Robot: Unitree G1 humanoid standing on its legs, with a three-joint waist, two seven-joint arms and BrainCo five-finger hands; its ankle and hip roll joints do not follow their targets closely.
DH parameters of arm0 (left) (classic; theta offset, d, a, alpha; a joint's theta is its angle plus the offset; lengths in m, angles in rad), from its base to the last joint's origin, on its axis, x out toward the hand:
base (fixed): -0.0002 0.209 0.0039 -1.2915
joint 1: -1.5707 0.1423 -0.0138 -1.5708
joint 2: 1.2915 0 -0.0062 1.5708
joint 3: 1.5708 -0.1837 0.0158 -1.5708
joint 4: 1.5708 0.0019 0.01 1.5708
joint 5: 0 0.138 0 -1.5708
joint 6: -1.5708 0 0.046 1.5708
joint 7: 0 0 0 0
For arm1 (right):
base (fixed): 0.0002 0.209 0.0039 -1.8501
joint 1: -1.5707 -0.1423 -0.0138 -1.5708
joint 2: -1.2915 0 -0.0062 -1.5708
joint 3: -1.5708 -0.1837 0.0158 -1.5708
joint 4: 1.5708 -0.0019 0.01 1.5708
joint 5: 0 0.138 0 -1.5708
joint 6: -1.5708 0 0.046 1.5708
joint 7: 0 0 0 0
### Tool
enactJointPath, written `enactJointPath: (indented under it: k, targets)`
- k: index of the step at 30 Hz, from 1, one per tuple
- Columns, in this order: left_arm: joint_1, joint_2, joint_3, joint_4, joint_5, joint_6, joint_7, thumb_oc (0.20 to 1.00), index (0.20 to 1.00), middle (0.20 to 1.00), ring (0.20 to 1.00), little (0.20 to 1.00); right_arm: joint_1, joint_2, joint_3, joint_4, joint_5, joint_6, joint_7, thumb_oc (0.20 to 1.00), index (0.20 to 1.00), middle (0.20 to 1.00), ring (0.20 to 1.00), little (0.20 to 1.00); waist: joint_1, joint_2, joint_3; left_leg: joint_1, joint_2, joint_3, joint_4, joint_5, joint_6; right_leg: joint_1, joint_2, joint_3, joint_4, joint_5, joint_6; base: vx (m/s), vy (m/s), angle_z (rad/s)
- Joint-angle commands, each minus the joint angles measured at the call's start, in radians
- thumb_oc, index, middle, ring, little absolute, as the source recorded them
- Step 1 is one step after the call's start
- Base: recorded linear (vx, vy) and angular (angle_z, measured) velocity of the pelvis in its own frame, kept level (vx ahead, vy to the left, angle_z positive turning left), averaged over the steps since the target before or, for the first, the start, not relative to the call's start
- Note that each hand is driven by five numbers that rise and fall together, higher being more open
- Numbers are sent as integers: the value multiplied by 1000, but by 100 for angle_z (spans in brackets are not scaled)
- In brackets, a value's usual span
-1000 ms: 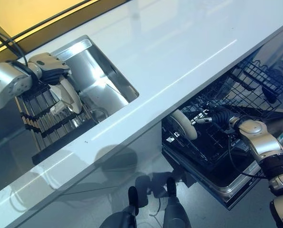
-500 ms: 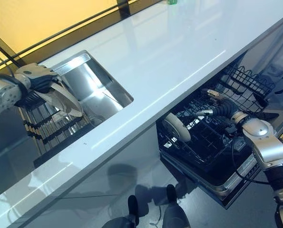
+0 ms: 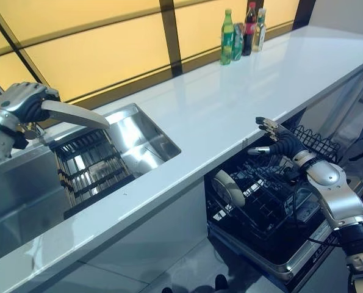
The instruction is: Pick up plates and place into dishwasher.
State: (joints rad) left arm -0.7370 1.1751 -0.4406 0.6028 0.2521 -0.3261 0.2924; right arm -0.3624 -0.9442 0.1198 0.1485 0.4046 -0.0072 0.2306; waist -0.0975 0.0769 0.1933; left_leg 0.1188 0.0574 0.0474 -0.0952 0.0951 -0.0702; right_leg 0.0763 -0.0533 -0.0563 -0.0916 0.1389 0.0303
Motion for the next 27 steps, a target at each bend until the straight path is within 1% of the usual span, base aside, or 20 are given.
enactJointPath:
  k: [1,3,5,7,8,11,13,14,16,19,24,27]
  targets:
    - [14,-17,133,-28,-146,-50,81,200,200,200,200,200,-24,32,-14,-102,12,-116,-20,1000,1000,1000,1000,1000,14,-49,-38,19,-71,3,8,-102,35,41,-32,-30,4,-75,74,24,-41,5]
    - [32,-55,165,-45,-199,-79,91,200,200,200,200,200,-48,46,-2,-117,17,-137,-21,1000,1000,1000,1000,1000,19,-54,-46,21,-70,1,8,-104,34,44,-31,-30,4,-77,73,22,-34,7]
    - [45,-106,199,-67,-262,-115,78,200,200,200,200,200,-71,74,14,-140,44,-133,17,1000,1000,1000,1000,1000,24,-60,-55,23,-68,-3,8,-104,34,47,-30,-29,4,-79,72,16,-32,5]
    - [58,-144,217,-93,-281,-128,71,200,200,200,200,200,-84,97,36,-159,52,-120,38,1000,1000,1000,1000,1000,27,-63,-63,25,-67,-3,8,-105,34,48,-30,-28,4,-80,71,0,0,0]
    - [55,-174,215,-109,-297,-142,64,200,200,200,200,200,-106,117,62,-169,35,-115,38,1000,1000,1000,1000,1000,31,-66,-69,26,-65,-4,8,-105,33,49,-30,-27,4,-81,71,0,0,0]
    - [25,-238,179,-128,-330,-154,52,200,200,200,200,200,-189,155,143,-152,-1,-98,5,1000,1000,1000,1000,1000,39,-71,-81,29,-65,-6,8,-104,34,53,-27,-27,4,-81,68,0,0,0]
    - [6,-279,151,-139,-328,-154,42,200,200,200,200,200,-241,185,191,-126,-36,-98,-18,1000,1000,1000,1000,1000,46,-72,-87,31,-65,-9,8,-105,34,55,-26,-27,4,-82,67,0,0,0]
    - [5,-285,148,-140,-327,-157,37,200,200,200,200,200,-248,189,197,-121,-39,-100,-21,1000,1000,1000,1000,1000,47,-72,-88,32,-64,-9,8,-105,35,56,-26,-27,4,-82,67,0,0,0]
    - [-12,-319,111,-156,-328,-150,31,200,200,200,200,200,-285,217,237,-106,-80,-100,-54,1000,1000,1000,1000,1000,52,-74,-94,34,-64,-12,8,-106,35,59,-24,-27,4,-82,66,0,0,0]
    - [-29,-369,75,-166,-334,-147,17,200,200,200,200,200,-333,252,284,-68,-110,-95,-79,1000,1000,1000,1000,1000,60,-77,-101,35,-64,-14,8,-106,37,62,-23,-27,4,-83,65,12,-28,6]
    - [-48,-437,29,-189,-338,-118,-6,200,200,200,200,200,-375,301,325,-26,-139,-80,-139,1000,1000,1000,1000,1000,67,-80,-108,39,-65,-20,8,-109,41,66,-20,-27,4,-84,63,5,-19,0]
    - [-44,-462,10,-199,-342,-108,-21,200,200,200,200,200,-384,323,331,-7,-141,-65,-162,1000,1000,1000,1000,1000,70,-83,-111,42,-65,-22,8,-111,43,68,-19,-25,4,-85,62,7,-22,-1]
